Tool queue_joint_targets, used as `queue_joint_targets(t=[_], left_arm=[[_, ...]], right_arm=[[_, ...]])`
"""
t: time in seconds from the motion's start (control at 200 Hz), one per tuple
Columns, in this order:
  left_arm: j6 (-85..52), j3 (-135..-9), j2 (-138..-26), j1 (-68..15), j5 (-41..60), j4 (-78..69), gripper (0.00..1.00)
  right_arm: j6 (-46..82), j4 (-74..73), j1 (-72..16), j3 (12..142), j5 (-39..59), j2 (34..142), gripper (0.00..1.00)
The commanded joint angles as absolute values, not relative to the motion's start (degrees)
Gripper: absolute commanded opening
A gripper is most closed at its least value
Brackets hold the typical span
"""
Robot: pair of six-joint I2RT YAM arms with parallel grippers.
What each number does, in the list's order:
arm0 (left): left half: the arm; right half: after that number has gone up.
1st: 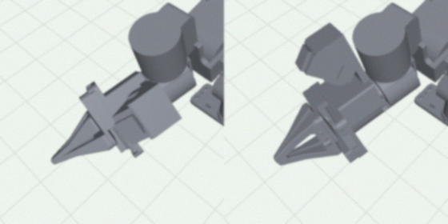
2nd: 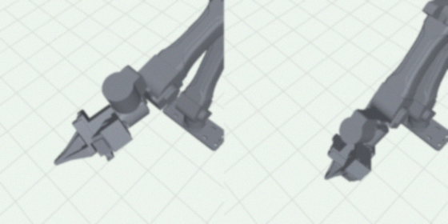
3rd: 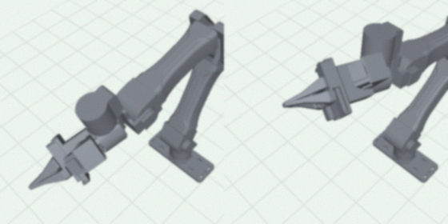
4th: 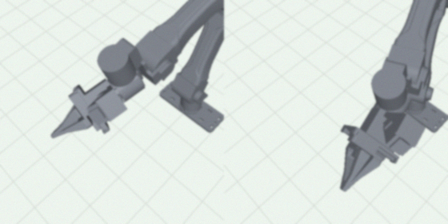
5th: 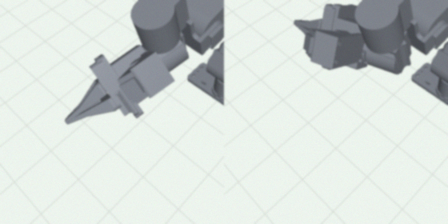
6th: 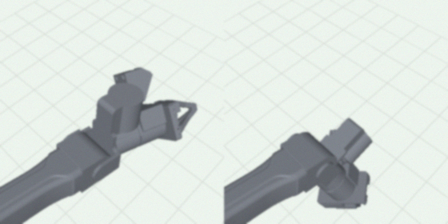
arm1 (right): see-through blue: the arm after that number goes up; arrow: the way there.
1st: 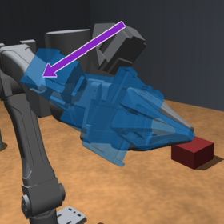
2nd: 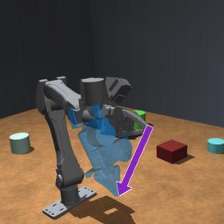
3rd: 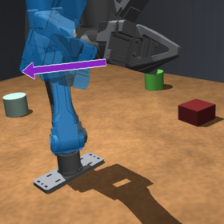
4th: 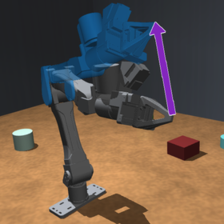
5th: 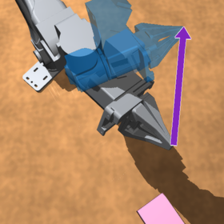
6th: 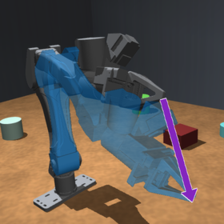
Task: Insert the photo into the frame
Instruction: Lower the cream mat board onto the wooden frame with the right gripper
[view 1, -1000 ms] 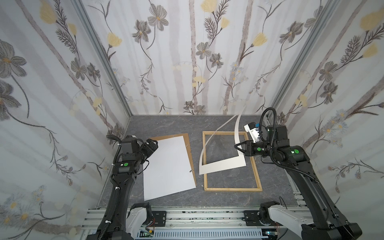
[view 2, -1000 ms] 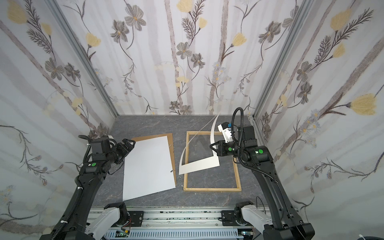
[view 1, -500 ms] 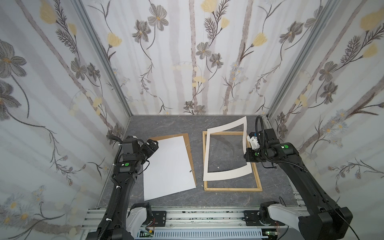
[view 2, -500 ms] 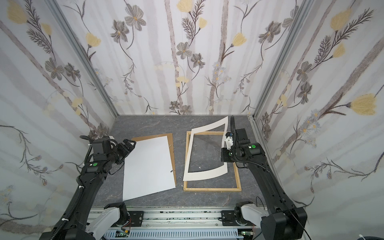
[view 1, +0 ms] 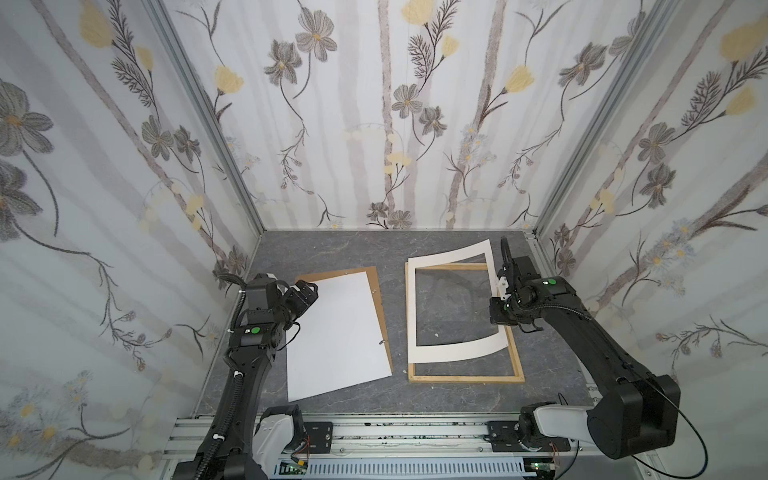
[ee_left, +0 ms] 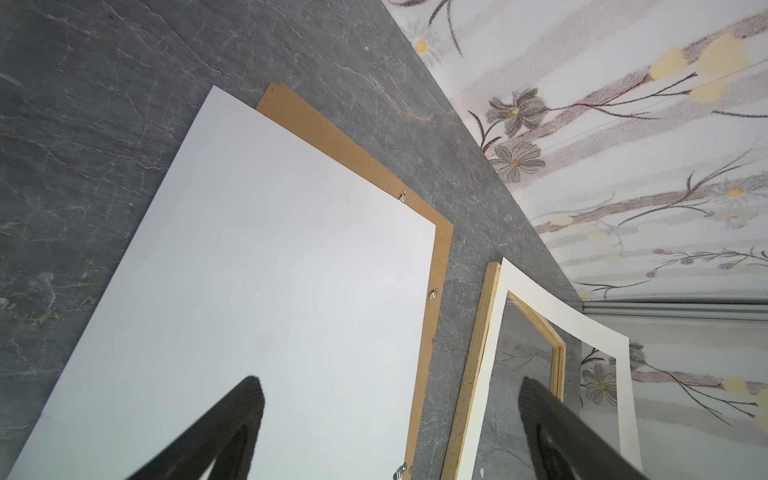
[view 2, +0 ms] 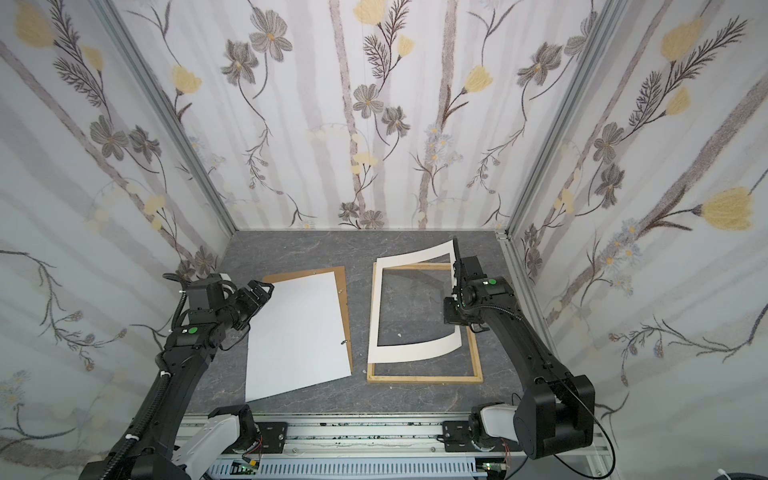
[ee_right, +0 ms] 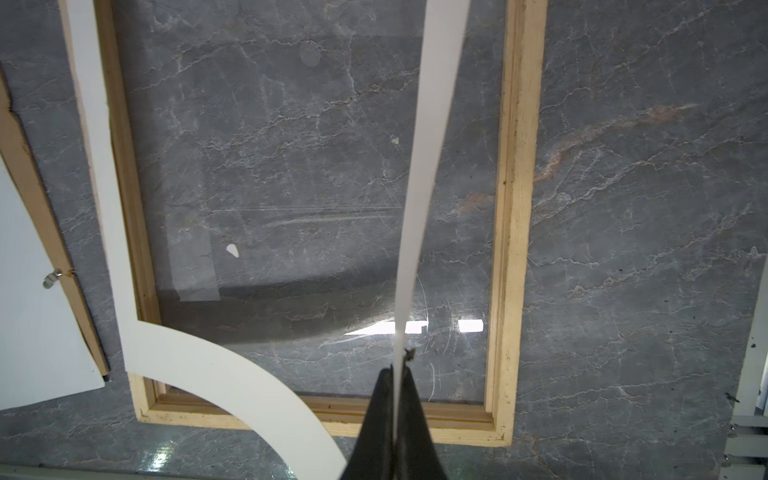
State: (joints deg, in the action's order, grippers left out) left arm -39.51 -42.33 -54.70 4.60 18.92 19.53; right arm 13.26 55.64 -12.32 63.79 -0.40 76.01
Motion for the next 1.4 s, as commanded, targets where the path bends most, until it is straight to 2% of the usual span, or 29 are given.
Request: queue_joint_targets(t=[0.0, 1.019, 1.394], left_arm=[[-40.10, -41.46, -55.01, 3.71, 19.41, 16.88, 0.96], [-40.25, -39.79, -57.37, 1.65, 19.33, 13.46, 0.96], [-39.90, -39.68, -58.27, 1.67, 19.95, 12.14, 0.96]], right_arm=[[15.37, 56.89, -12.44, 64.09, -6.41, 78.50, 0.00], [19.42, 58.43, -20.03, 63.15, -15.72, 87.48, 0.00], [19.06, 57.72, -21.83, 66.91, -19.76, 90.99, 0.00]])
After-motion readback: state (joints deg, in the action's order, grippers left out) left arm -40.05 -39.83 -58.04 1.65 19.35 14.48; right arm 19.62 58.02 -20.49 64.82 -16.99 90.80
